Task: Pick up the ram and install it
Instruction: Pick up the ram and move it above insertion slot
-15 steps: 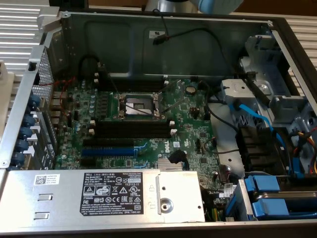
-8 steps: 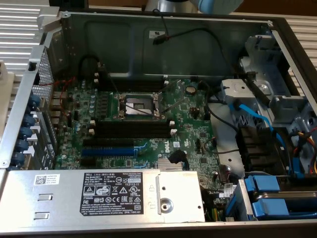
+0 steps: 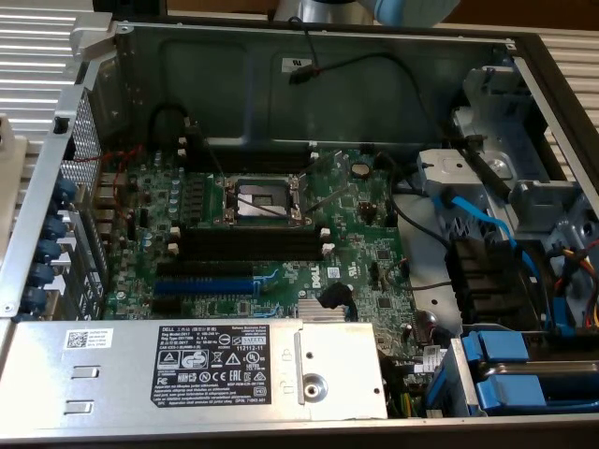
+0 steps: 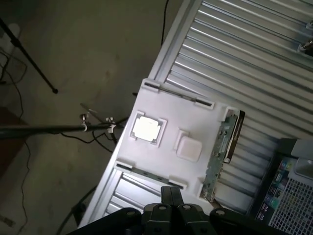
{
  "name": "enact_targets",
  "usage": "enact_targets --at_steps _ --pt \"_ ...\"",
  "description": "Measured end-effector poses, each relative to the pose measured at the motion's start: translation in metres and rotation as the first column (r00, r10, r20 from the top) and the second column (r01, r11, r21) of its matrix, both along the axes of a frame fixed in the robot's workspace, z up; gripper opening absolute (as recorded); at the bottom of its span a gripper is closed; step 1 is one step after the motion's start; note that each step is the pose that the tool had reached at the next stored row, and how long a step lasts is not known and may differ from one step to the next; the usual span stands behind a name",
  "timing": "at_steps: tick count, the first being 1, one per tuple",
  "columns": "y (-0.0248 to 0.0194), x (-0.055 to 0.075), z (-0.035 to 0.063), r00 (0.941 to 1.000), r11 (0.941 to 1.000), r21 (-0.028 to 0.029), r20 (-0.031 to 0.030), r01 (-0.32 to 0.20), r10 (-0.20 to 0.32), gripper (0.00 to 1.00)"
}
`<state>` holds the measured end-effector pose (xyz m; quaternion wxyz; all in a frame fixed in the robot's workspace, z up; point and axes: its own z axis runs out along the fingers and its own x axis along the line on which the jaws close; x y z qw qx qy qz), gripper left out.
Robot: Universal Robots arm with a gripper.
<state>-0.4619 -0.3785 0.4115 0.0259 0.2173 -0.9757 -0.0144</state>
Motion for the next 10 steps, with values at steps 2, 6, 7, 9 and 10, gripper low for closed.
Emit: enact_targets --at_steps 2,6,7,9,10 --pt "0.0 -0.0003 -0.0001 0.9996 0.9996 0.0 0.0 -0.028 0.028 0.11" --pt "-0.0001 -0.0011 -0.0003 0.9965 0.9965 0.0001 0.0002 -0.084 0.084 0.11" --pt "-0.0001 -0.0014 -0.0003 0.9954 0.9954 0.0 0.0001 -0.096 0.096 0.11" --pt "-0.0001 -0.0018 -0.0004 0.9924 0.9924 0.0 0.0001 -0.123 0.123 0.11" --pt "-0.0002 -0.002 -0.0005 0.9905 0.9905 0.0 0.0001 -0.137 0.137 0.11"
